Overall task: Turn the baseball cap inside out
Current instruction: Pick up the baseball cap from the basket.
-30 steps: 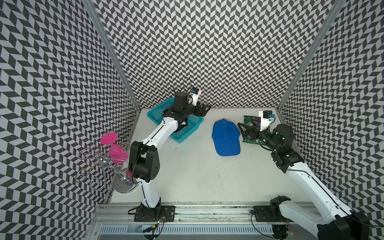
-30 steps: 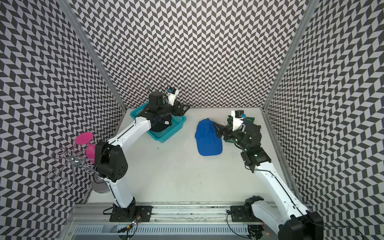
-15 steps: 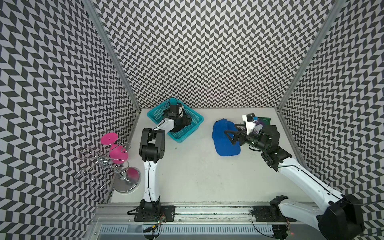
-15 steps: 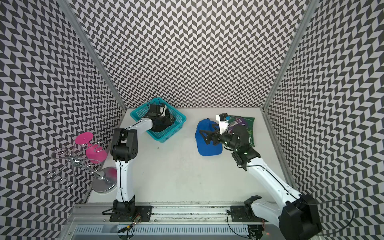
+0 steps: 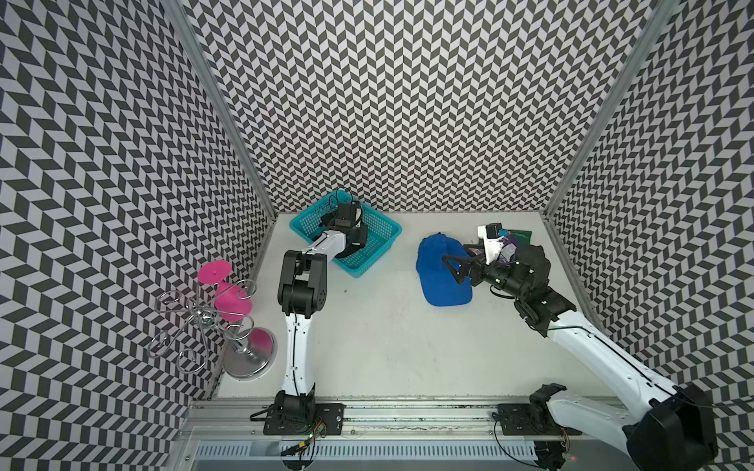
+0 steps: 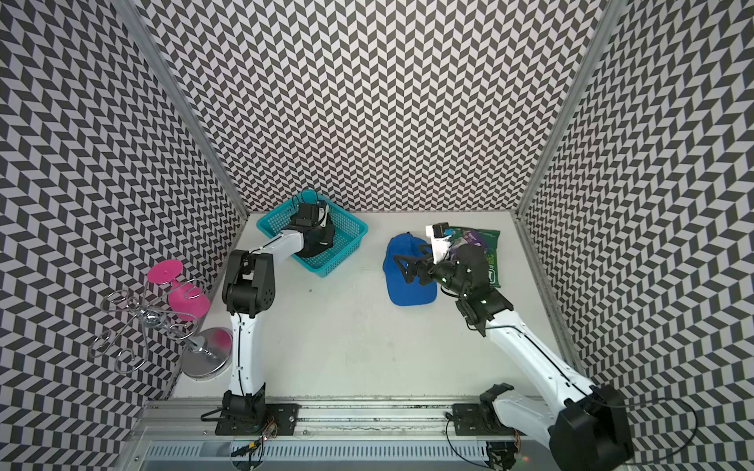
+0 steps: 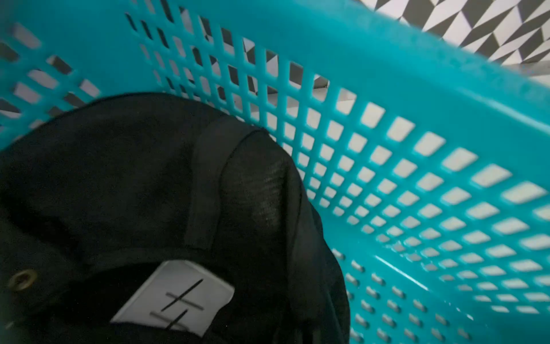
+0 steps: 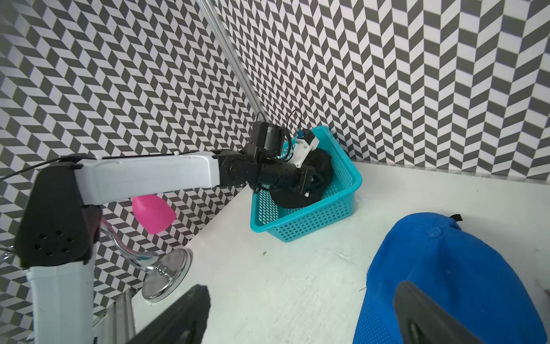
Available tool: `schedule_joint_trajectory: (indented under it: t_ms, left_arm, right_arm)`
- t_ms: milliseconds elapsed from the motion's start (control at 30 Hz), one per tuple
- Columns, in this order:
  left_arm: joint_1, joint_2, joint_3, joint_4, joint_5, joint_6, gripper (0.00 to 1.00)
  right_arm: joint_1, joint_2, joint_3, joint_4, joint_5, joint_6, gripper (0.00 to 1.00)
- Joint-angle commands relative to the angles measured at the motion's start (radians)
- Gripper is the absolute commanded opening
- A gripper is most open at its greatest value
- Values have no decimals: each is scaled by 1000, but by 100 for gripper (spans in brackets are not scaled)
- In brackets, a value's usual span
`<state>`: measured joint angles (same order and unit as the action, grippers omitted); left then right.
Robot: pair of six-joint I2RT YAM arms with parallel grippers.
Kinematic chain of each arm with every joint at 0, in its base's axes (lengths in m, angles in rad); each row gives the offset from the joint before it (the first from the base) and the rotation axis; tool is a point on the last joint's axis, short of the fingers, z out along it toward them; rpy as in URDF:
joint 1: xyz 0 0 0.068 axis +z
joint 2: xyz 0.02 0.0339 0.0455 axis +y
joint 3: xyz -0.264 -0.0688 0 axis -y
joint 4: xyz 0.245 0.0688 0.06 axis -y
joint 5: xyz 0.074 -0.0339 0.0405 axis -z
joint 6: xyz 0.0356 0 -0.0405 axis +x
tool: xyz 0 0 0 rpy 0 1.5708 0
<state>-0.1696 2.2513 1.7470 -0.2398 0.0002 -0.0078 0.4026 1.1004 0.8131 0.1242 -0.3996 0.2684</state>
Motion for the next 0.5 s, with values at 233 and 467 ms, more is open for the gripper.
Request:
schedule_joint_trajectory:
  t_ms: [233, 467]
  left_arm:
    - [10, -584, -171, -47, 238, 119, 0]
    - [4, -765, -107, -314, 763, 233, 0]
  right_arm:
    - [4, -81, 57, 38, -14, -120, 100]
    - [3, -119, 135, 43, -237, -466, 100]
